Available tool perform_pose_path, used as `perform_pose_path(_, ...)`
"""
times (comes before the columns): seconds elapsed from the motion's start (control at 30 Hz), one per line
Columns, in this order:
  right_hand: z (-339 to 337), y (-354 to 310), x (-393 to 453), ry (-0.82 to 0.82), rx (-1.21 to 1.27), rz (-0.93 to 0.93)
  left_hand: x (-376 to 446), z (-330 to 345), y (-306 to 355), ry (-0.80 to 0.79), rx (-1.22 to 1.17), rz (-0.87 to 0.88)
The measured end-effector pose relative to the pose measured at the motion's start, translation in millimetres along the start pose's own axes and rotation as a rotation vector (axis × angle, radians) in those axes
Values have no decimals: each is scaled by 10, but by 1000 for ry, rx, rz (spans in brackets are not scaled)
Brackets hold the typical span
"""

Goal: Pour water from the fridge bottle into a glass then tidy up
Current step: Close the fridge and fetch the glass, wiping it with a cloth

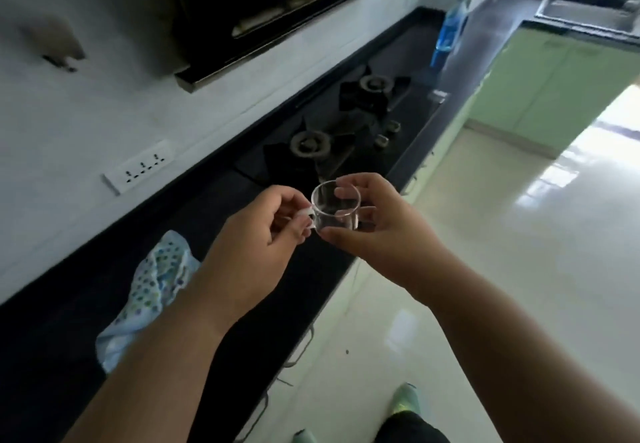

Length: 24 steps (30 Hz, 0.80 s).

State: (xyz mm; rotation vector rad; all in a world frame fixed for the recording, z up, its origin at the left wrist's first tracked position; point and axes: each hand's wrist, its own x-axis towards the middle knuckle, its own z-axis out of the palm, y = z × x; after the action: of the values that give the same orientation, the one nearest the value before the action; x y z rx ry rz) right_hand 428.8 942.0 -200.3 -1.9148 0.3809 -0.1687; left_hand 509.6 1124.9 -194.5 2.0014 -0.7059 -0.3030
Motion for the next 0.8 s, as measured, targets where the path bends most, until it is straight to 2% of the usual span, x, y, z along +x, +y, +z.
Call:
perform_pose_path(0.37, -2024, 528, -366, 397, 41, 121, 1093, 1723, 1274, -284, 34, 241)
perform_pose_path(0.53, -2908, 742, -448, 478, -15, 134, 1450, 2463, 1793, -346, 50, 346)
perform_pose_path(0.8, -3952, 1077, -272, 562, -79, 154, 2113, 3364, 2300, -411, 43, 395)
